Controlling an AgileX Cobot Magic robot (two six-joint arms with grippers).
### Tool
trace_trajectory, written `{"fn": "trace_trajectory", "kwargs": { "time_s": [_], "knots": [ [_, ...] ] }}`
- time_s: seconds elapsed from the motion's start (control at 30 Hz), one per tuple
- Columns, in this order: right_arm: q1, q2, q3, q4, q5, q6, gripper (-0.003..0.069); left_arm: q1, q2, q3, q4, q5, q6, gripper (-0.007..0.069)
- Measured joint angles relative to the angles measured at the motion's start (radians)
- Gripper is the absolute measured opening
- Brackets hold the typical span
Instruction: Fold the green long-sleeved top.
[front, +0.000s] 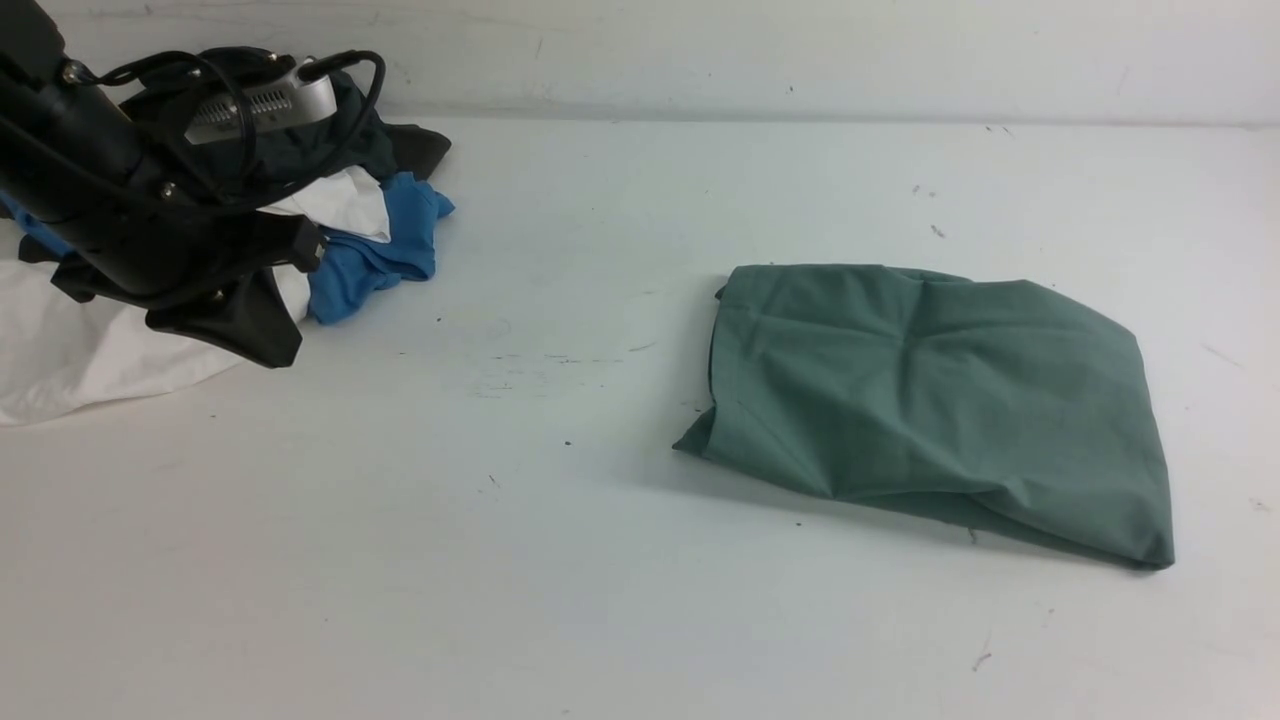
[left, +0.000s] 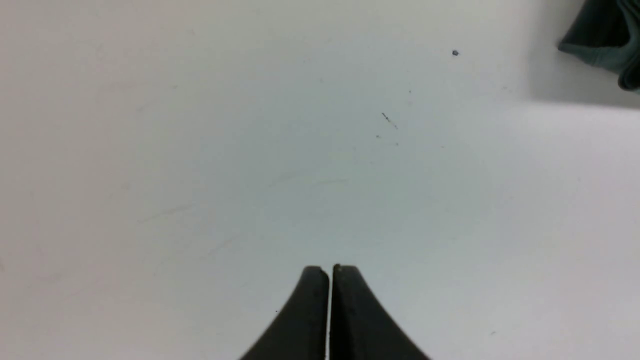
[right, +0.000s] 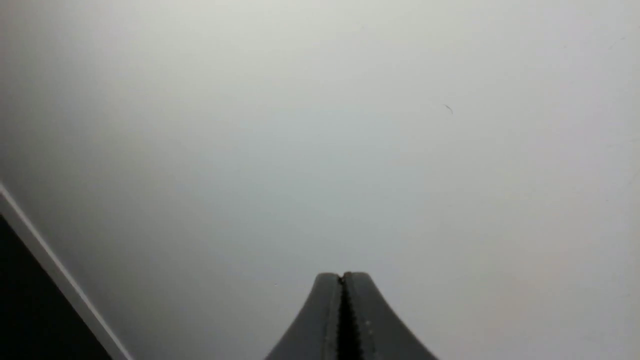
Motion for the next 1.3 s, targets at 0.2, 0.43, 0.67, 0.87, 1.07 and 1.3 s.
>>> {"fn": "trace_trajectory", "kwargs": {
  "time_s": [0.2, 0.43, 0.67, 0.87, 1.07, 1.3],
  "knots": [
    [-0.061, -0.048, 0.000, -0.554, 0.063, 0.002, -0.0015, 0.000, 0.000, 0.000, 0.000, 0.000, 0.000, -0.0003],
    [-0.144, -0.078, 0.038, -1.464, 0.475, 0.022, -0.0015, 0.000, 0.000, 0.000, 0.000, 0.000, 0.025, -0.0003],
    [-0.154, -0.078, 0.251, -1.739, 0.402, 0.155, -0.0015, 0.000, 0.003, 0.000, 0.000, 0.002, 0.034, -0.0003],
    [-0.143, -0.078, 0.375, -1.853, 0.195, 0.160, -0.0015, 0.000, 0.005, 0.000, 0.000, 0.002, 0.036, -0.0003],
    [-0.040, -0.078, 0.379, -1.872, 0.213, 0.160, -0.0015, 0.000, 0.005, 0.000, 0.000, 0.001, 0.036, -0.0003],
    [0.031, -0.078, 0.379, -1.861, 0.214, 0.160, -0.0015, 0.000, -0.095, 0.040, 0.006, 0.001, 0.033, -0.0003]
  ]
}}
